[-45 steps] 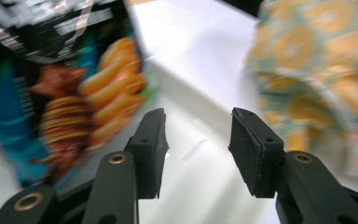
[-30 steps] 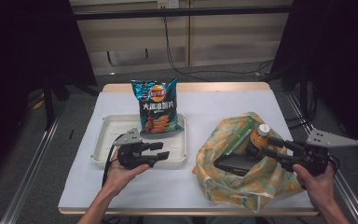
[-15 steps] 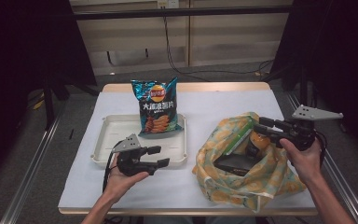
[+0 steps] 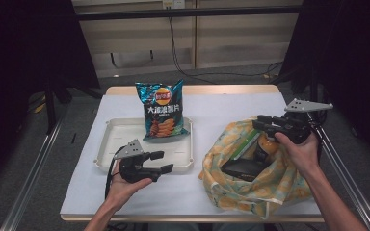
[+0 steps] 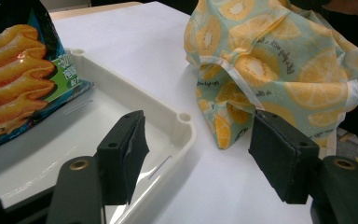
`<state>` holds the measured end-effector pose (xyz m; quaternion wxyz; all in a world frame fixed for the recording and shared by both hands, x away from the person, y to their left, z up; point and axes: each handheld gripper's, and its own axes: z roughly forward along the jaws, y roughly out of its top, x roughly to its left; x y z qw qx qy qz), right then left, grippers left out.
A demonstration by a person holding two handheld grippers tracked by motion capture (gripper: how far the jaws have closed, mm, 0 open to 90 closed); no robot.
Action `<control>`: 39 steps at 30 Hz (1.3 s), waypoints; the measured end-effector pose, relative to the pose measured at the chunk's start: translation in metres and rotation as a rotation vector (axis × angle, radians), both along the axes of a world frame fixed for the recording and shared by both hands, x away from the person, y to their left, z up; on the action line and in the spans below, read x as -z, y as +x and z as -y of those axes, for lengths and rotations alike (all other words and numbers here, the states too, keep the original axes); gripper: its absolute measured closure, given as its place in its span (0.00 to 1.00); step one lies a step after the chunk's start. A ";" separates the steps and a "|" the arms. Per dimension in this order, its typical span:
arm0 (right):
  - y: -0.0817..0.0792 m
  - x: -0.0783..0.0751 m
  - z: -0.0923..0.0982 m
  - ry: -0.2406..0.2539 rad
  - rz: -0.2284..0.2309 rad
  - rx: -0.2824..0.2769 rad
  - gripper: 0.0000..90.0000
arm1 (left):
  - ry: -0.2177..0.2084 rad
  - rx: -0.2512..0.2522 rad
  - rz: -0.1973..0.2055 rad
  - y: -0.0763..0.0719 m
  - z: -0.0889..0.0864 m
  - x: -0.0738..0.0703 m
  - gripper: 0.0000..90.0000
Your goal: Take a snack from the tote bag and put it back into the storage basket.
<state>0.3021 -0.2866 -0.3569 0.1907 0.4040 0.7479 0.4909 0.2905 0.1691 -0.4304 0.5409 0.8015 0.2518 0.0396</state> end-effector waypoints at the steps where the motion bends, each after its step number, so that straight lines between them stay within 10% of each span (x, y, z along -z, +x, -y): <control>1: 0.000 0.000 -0.001 -0.005 -0.005 0.005 0.76 | -0.002 0.000 0.001 0.000 0.000 0.000 0.40; 12: -0.004 0.000 -0.003 -0.028 0.005 -0.001 1.00 | -0.003 -0.002 0.008 0.001 0.001 -0.001 0.40; 39: -0.048 -0.035 0.001 0.126 0.136 -0.118 1.00 | -0.026 0.030 0.003 0.001 0.015 -0.007 0.33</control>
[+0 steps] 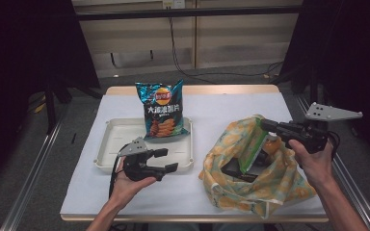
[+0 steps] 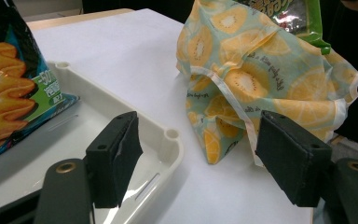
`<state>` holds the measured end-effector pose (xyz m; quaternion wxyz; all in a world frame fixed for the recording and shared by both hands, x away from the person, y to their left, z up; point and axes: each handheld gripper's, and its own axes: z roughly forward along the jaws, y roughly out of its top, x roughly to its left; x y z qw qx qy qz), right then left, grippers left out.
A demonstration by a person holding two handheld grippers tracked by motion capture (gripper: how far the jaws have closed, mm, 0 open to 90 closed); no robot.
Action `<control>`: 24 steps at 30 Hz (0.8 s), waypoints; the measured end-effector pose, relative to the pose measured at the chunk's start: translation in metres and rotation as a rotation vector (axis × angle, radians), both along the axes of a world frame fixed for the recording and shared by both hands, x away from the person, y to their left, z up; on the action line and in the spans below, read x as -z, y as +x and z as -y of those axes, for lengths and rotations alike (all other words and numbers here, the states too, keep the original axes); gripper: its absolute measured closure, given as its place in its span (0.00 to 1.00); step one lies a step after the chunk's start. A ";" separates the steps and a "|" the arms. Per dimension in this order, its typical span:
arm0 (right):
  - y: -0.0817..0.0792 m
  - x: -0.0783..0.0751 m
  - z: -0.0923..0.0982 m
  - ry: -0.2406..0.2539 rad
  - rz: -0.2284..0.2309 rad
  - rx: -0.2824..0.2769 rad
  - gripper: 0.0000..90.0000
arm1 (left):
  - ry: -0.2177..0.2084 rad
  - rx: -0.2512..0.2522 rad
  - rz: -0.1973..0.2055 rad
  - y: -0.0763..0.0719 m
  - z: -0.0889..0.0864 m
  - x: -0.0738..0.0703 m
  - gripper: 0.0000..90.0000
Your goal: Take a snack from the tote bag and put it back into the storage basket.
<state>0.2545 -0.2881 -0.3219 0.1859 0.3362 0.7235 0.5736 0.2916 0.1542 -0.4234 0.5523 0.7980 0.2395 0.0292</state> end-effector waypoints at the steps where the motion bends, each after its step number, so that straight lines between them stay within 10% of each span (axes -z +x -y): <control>1: -0.003 0.000 -0.003 0.019 0.000 -0.027 1.00 | 0.007 0.003 0.003 0.000 0.001 0.000 0.33; 16: -0.008 -0.021 -0.012 0.033 0.056 -0.090 1.00 | -0.064 0.078 0.029 0.007 0.033 -0.029 0.34; 24: -0.008 0.002 -0.006 0.016 0.001 -0.072 1.00 | -0.024 0.137 0.044 0.000 0.058 -0.030 0.33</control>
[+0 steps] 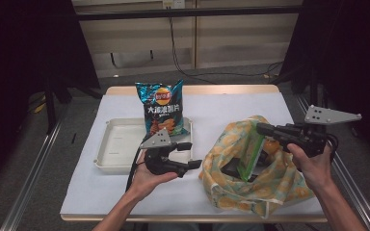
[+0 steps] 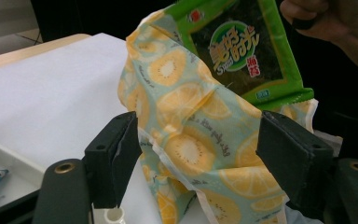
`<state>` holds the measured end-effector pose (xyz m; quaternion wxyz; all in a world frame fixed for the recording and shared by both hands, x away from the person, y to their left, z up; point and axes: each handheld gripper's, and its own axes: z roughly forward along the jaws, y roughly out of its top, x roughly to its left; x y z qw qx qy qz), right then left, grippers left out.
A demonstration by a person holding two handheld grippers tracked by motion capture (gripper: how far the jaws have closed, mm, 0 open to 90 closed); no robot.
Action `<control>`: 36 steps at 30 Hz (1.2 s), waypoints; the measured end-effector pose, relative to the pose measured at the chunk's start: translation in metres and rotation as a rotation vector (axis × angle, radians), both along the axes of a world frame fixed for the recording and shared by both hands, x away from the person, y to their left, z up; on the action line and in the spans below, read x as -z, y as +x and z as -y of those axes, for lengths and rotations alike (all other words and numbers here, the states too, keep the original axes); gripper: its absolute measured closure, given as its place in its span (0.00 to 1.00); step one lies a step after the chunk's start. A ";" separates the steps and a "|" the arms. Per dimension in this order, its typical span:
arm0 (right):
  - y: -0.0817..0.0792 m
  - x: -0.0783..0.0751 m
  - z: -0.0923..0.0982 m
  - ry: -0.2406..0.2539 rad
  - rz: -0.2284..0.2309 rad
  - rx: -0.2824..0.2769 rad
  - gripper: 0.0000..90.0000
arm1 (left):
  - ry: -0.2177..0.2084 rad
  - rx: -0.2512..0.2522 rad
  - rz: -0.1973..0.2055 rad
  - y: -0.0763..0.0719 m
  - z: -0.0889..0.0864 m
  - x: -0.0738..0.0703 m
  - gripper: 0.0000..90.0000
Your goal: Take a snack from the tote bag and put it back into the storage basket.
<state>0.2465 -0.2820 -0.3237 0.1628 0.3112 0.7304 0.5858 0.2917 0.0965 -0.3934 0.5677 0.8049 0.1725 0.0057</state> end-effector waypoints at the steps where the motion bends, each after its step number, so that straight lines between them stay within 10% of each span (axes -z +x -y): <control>1: -0.003 0.005 0.007 0.014 -0.005 0.010 1.00 | -0.005 0.001 -0.001 0.000 0.000 0.000 0.33; 29: -0.030 0.064 0.054 -0.017 -0.134 0.134 1.00 | 0.006 -0.016 -0.010 0.001 -0.002 0.009 0.32; 36: -0.033 0.071 0.051 -0.013 -0.165 0.132 0.74 | 0.009 -0.014 -0.013 0.000 -0.001 0.009 0.32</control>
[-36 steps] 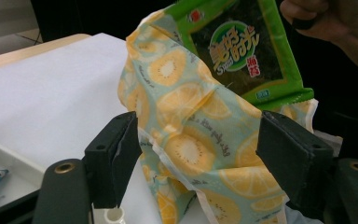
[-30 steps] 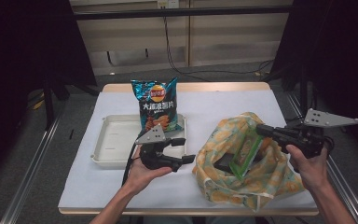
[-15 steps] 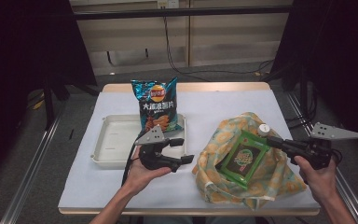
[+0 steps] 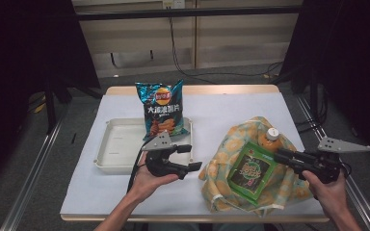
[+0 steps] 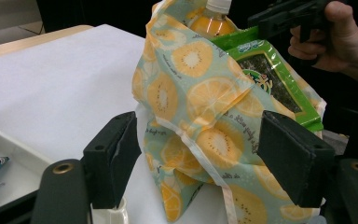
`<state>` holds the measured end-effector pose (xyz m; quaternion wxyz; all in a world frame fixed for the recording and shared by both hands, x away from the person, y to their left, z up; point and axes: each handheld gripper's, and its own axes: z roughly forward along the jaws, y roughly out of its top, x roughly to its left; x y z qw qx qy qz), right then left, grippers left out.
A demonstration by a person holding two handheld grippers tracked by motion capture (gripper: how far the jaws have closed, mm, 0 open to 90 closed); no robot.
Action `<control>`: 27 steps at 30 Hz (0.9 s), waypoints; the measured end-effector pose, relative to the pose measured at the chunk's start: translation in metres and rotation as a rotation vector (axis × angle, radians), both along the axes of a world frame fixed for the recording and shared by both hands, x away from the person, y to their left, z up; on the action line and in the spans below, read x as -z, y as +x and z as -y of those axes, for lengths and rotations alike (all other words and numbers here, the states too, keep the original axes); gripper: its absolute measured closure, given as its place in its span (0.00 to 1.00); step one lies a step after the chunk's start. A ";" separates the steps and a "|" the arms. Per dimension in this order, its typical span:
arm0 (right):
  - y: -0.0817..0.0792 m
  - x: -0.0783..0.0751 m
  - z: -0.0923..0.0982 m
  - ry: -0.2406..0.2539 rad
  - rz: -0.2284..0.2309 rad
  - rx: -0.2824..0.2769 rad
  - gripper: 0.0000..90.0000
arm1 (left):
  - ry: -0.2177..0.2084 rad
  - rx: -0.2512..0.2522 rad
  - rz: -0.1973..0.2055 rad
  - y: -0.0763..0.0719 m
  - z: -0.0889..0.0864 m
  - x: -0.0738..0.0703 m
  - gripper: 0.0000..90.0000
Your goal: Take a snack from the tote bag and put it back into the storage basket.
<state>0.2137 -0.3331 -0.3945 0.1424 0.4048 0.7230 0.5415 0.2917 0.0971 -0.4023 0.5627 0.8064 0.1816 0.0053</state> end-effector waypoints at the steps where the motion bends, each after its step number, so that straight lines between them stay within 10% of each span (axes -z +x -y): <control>1: -0.001 0.000 -0.002 -0.012 -0.004 0.009 0.68 | -0.002 -0.001 0.000 0.000 0.000 0.000 0.32; 4: -0.006 0.003 -0.005 -0.018 -0.032 0.028 0.50 | -0.001 -0.002 -0.003 -0.001 -0.001 0.000 0.32; 13: -0.006 0.019 -0.015 0.012 -0.115 -0.015 0.45 | 0.001 0.001 -0.002 0.000 0.000 0.002 0.31; 27: 0.007 0.023 -0.028 0.056 -0.154 -0.081 0.83 | 0.012 -0.005 -0.007 0.000 -0.001 0.006 0.30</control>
